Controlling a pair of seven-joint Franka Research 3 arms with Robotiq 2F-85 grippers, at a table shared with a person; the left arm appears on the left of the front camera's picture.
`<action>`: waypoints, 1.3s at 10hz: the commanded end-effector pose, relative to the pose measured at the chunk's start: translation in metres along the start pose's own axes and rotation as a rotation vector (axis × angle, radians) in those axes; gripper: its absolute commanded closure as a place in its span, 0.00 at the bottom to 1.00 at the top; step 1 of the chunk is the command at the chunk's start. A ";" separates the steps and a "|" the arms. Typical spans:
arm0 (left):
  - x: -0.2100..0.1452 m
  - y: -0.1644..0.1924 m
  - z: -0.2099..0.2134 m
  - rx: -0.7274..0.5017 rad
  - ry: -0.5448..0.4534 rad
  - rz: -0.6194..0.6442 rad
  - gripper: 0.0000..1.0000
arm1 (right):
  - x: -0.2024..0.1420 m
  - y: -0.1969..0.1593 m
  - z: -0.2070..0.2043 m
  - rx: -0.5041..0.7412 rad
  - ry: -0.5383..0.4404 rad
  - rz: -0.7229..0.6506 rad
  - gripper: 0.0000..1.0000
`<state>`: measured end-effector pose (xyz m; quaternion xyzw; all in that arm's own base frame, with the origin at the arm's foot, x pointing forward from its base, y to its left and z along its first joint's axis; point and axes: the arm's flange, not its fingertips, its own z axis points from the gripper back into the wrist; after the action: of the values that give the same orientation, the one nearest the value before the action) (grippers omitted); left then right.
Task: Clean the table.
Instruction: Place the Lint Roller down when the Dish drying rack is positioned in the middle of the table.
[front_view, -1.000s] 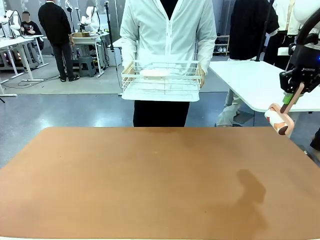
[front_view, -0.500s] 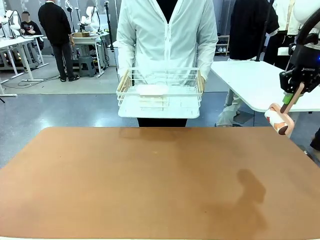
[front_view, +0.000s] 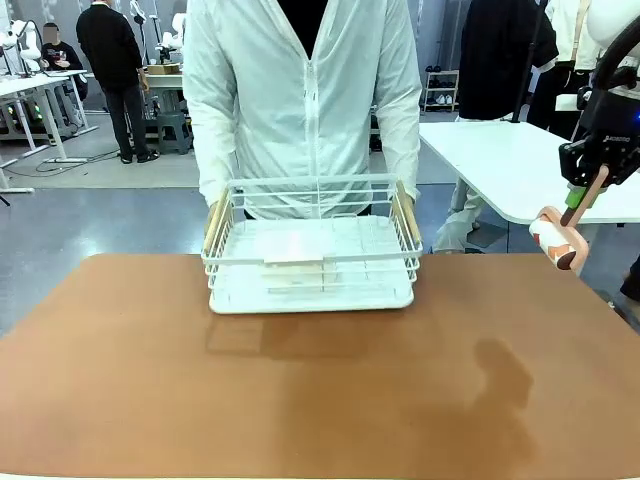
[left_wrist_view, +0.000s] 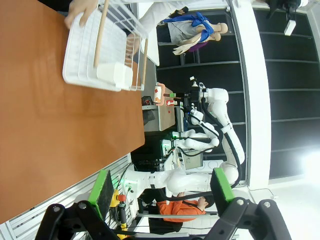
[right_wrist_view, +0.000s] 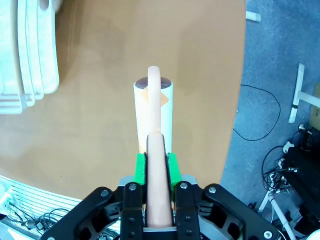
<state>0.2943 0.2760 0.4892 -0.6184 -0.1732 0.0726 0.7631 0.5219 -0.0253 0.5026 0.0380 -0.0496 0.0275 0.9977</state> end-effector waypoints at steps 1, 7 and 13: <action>-0.001 -0.001 0.002 -0.002 -0.004 -0.002 0.00 | 0.000 0.000 0.001 0.000 -0.003 0.003 0.79; -0.001 -0.001 0.002 -0.002 -0.004 -0.002 0.00 | 0.000 0.000 0.001 0.000 -0.003 0.003 0.79; -0.001 -0.001 0.002 -0.002 -0.004 -0.002 0.00 | 0.000 0.000 0.001 0.000 -0.003 0.003 0.79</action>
<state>0.2943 0.2760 0.4892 -0.6184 -0.1732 0.0726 0.7631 0.5219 -0.0253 0.5027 0.0380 -0.0496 0.0275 0.9977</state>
